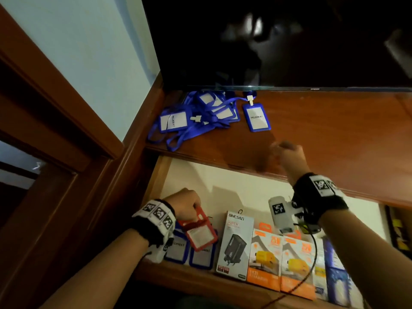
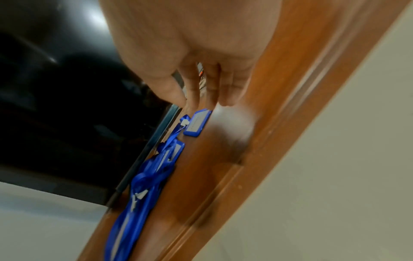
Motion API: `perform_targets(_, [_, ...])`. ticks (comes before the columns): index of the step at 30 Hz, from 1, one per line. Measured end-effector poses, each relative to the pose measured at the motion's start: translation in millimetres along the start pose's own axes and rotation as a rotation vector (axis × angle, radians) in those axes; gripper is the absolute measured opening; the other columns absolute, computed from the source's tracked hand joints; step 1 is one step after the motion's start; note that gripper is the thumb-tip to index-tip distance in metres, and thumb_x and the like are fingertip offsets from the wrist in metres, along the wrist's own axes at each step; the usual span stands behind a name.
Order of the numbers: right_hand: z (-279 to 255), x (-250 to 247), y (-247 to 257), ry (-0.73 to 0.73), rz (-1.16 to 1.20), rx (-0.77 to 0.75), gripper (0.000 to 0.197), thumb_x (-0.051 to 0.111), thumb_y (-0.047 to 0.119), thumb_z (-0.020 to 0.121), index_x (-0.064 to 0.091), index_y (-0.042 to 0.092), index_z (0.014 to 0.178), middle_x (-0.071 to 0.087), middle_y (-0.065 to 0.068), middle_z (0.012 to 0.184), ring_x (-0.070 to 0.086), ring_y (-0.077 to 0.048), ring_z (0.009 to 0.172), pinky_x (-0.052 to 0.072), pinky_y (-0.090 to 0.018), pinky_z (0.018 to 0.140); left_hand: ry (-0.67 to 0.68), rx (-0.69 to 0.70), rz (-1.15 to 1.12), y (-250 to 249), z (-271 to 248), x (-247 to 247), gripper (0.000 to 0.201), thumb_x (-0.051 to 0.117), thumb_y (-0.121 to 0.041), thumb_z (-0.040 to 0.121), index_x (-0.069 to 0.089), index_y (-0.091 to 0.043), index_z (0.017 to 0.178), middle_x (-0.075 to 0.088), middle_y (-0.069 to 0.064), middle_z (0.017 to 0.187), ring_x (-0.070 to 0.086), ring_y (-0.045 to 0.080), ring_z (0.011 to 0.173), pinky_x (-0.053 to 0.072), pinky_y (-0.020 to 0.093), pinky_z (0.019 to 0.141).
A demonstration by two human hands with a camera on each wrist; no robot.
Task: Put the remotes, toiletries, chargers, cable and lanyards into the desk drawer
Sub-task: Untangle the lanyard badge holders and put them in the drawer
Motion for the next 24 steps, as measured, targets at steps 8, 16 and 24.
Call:
perform_targets(8, [41.5, 49.2, 29.8, 0.035, -0.581, -0.191, 0.059, 0.055, 0.030, 0.088, 0.033, 0.041, 0.142, 0.010, 0.002, 0.159, 0.016, -0.034, 0.139, 0.024, -0.048, 0.110, 0.283, 0.101, 0.324, -33.3, 33.5, 42.4, 0.010, 0.069, -0.018, 0.079, 0.066, -0.009, 0.081, 0.065, 0.012, 0.081, 0.059, 0.025, 0.067, 0.049, 0.030, 0.060])
perform_targets(16, [33.1, 63.7, 1.3, -0.012, -0.831, -0.234, 0.052, 0.047, 0.041, 0.093, 0.035, 0.025, 0.141, 0.009, -0.009, 0.159, 0.009, -0.034, 0.142, 0.024, -0.054, 0.108, 0.294, 0.210, 0.418, -39.2, 42.7, 66.1, 0.025, 0.066, -0.022, 0.082, 0.047, -0.018, 0.065, 0.062, 0.007, 0.074, 0.055, 0.022, 0.057, 0.050, 0.032, 0.060])
perform_targets(24, [23.1, 29.4, -13.8, -0.191, -0.885, -0.157, 0.046, 0.054, 0.039, 0.091, 0.044, 0.009, 0.125, 0.016, -0.017, 0.155, 0.015, -0.037, 0.141, 0.021, -0.058, 0.106, 0.147, 0.231, 0.490, -42.0, 42.4, 67.0, 0.024, 0.070, -0.026, 0.081, 0.053, -0.014, 0.068, 0.061, 0.005, 0.072, 0.059, 0.021, 0.059, 0.052, 0.031, 0.060])
Point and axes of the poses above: each hand's wrist, its own z-axis towards the middle knuckle, its own x-axis out of the palm, y = z × x, the point moved 3 cm from there along z, towards the middle knuckle
